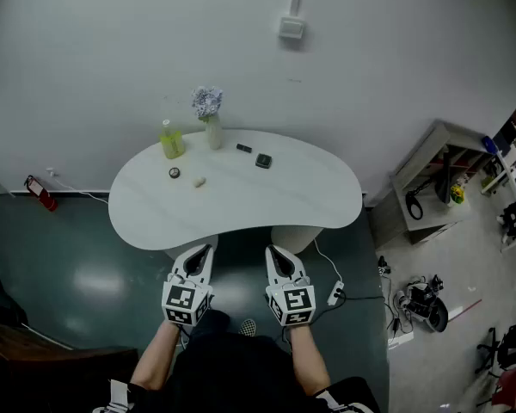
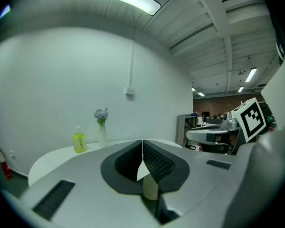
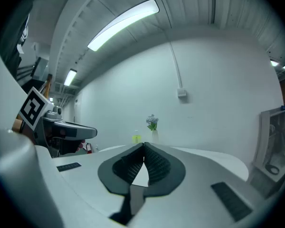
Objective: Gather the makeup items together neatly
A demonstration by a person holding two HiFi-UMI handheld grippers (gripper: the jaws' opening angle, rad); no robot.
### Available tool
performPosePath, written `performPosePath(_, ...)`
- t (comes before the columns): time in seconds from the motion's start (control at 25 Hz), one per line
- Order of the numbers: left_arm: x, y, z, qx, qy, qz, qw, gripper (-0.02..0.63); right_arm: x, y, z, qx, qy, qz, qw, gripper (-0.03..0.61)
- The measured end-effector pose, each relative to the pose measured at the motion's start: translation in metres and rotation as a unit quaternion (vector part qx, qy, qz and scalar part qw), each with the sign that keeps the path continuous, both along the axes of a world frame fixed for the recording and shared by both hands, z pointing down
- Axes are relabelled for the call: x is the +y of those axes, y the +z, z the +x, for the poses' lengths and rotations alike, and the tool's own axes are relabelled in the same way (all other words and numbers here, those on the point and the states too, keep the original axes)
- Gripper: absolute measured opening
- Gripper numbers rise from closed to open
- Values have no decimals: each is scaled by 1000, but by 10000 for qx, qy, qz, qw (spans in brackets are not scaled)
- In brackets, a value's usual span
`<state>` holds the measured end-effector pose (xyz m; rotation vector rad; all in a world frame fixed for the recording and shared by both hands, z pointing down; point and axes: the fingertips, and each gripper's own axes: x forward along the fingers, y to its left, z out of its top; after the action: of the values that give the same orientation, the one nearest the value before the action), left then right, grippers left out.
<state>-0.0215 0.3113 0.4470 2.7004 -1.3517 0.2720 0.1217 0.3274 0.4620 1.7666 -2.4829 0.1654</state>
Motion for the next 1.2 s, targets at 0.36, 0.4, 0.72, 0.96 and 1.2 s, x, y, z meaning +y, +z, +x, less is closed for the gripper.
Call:
performPosePath(0.36, 3, 1, 6, 28, 87, 24, 10000, 20, 3, 0, 5, -3, 35, -43, 10000, 29)
performPosePath(0.4, 3, 1, 6, 24, 89, 24, 10000, 20, 3, 0, 4, -14, 31, -36, 10000, 29)
performPosePath(0.72, -2, 8, -11, -20, -69, -70, 9999, 20, -9, 7, -15, -33, -167, -146, 9997, 31)
performPosePath(0.96, -24, 17, -48, -50, -438, -253, 9987, 20, -35, 20, -44, -42, -441, -381, 9983, 31)
performPosePath(1.2, -61, 22, -87, -40, -682, -389, 9969, 20, -75, 25, -81, -27, -677, -550, 9962, 32)
